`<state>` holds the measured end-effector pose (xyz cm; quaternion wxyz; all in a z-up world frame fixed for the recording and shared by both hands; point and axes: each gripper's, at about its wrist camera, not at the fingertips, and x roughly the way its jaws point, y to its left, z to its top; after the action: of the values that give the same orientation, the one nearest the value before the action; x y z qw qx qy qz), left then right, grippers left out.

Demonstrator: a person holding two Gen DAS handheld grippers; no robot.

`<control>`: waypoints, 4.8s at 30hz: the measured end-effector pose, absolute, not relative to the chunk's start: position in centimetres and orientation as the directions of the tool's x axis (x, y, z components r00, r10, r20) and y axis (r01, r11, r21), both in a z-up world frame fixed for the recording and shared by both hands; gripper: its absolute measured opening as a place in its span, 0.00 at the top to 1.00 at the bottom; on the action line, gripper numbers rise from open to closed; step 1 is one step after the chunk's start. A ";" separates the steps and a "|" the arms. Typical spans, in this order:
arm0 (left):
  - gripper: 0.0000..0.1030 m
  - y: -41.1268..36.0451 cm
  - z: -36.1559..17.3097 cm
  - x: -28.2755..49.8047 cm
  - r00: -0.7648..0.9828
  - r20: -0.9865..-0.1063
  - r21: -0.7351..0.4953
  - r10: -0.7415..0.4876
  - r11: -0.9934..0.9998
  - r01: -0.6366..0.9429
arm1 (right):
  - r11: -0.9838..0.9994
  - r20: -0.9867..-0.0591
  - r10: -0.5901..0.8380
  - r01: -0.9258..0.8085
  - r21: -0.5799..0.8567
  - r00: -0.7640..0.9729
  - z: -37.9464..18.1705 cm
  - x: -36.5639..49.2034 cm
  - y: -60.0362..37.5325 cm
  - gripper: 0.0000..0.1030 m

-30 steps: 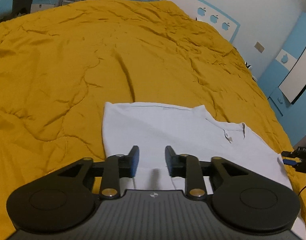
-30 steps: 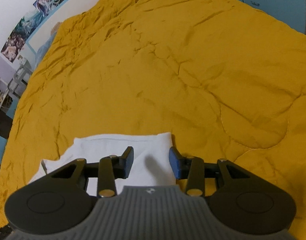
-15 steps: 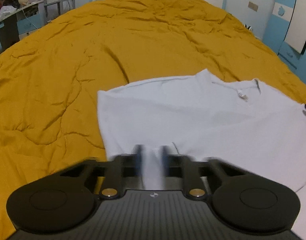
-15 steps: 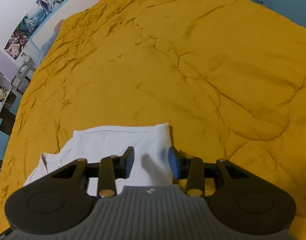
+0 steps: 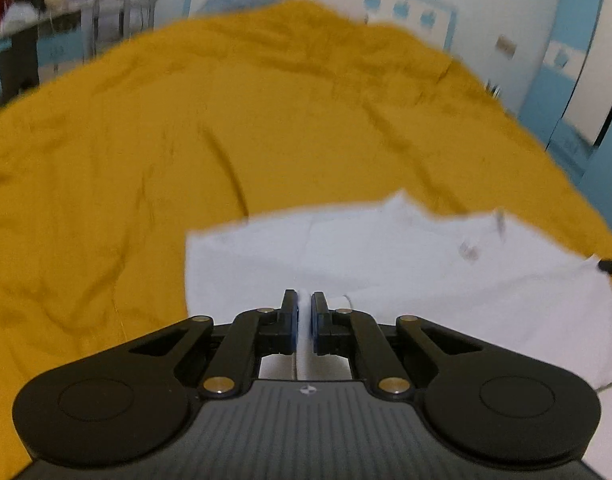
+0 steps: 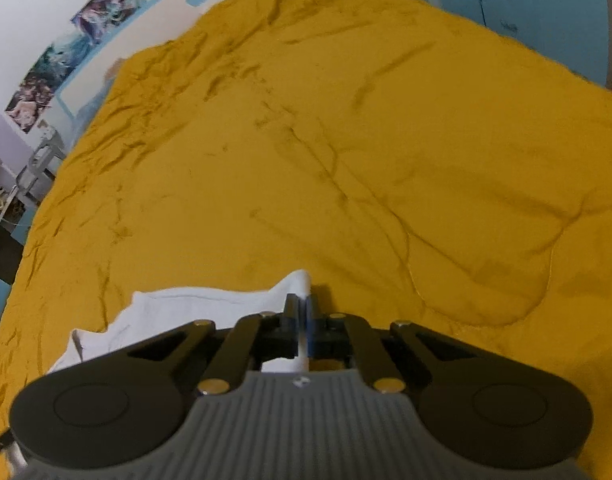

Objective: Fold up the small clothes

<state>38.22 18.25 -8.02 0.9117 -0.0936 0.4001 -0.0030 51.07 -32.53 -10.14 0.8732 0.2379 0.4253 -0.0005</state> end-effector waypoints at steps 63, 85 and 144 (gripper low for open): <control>0.68 13.6 2.9 19.4 0.650 -0.732 0.028 -0.201 0.946 0.324 | 0.932 -0.765 0.244 -0.361 0.016 0.596 4.1 21.6 -27.6 0.69; 0.39 6.0 -6.0 3.8 0.424 -0.888 0.263 -0.179 0.560 0.786 | 0.730 -0.882 0.222 -0.671 -0.132 0.415 -5.2 6.3 -21.3 0.38; 0.94 4.4 4.8 14.8 0.920 -0.391 0.752 0.023 0.584 0.305 | 0.591 -0.477 0.106 -0.441 -0.676 0.873 9.9 14.5 -20.7 1.00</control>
<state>14.84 4.37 4.78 0.8710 0.4488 0.1830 -0.0809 14.48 -20.67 9.93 0.8697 -0.4242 0.1973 0.1575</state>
